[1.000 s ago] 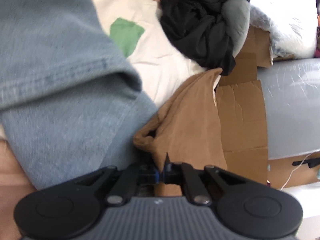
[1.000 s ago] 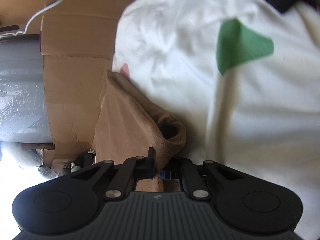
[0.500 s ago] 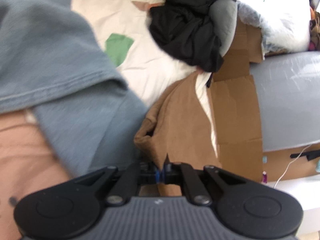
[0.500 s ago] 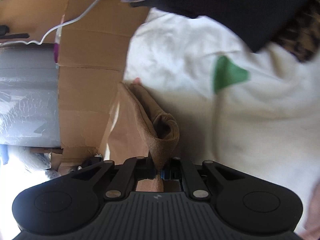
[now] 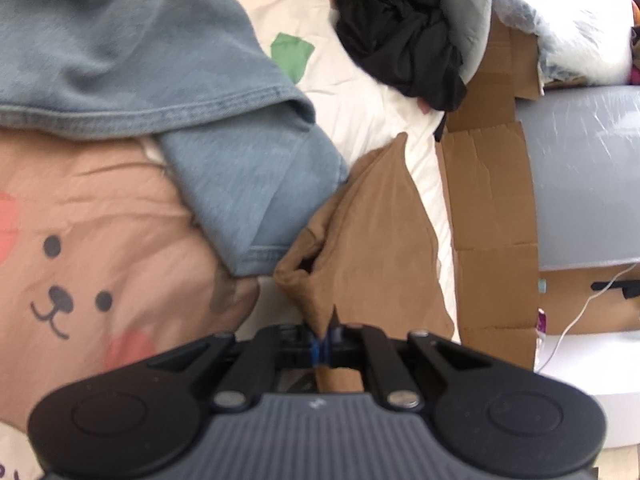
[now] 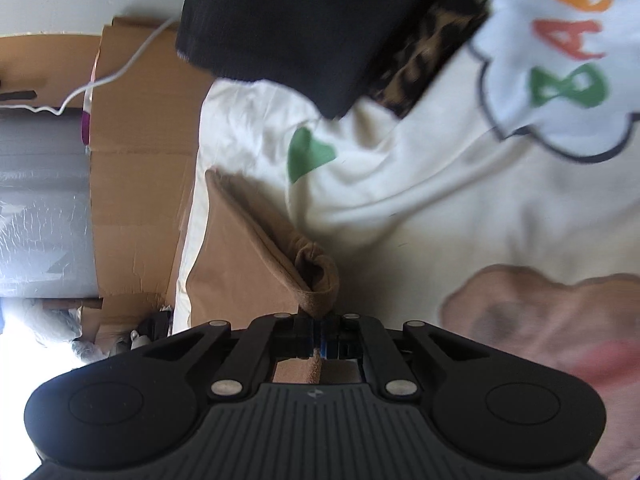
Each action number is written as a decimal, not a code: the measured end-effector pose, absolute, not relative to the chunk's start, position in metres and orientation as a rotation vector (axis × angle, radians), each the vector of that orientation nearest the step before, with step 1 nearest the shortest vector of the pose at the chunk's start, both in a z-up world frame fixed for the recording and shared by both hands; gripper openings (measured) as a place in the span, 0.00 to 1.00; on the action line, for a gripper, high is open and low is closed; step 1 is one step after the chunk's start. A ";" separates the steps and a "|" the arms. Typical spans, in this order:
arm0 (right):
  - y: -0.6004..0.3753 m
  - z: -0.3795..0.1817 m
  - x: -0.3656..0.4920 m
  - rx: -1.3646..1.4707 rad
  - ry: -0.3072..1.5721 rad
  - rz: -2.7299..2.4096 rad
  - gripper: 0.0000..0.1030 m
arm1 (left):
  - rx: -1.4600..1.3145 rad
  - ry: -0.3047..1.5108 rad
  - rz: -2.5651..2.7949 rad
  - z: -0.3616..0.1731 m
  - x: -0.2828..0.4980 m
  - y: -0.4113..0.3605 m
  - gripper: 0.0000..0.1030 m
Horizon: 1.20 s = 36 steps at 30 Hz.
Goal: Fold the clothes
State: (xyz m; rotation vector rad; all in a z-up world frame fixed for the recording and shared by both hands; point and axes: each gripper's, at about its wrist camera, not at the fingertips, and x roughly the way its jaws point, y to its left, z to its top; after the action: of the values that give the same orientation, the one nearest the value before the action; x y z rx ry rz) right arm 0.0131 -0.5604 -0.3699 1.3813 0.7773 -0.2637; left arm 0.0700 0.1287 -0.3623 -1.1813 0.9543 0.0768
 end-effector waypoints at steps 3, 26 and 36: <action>-0.559 -0.375 0.006 1.359 0.801 -0.268 0.01 | -1.163 0.977 0.086 -0.372 0.067 0.129 0.02; -0.512 -0.272 0.062 0.738 1.051 -0.156 0.06 | -1.081 1.096 0.001 -0.380 0.087 0.142 0.04; -0.407 -0.290 0.113 0.586 1.154 0.028 0.06 | -1.109 1.039 -0.039 -0.389 0.071 0.143 0.04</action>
State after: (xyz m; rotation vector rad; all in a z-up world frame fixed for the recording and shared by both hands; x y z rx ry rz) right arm 0.1127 -0.4073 -0.2899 0.5857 1.1542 0.0283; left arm 0.0707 0.1429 -0.3890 -1.1088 1.0391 -0.0389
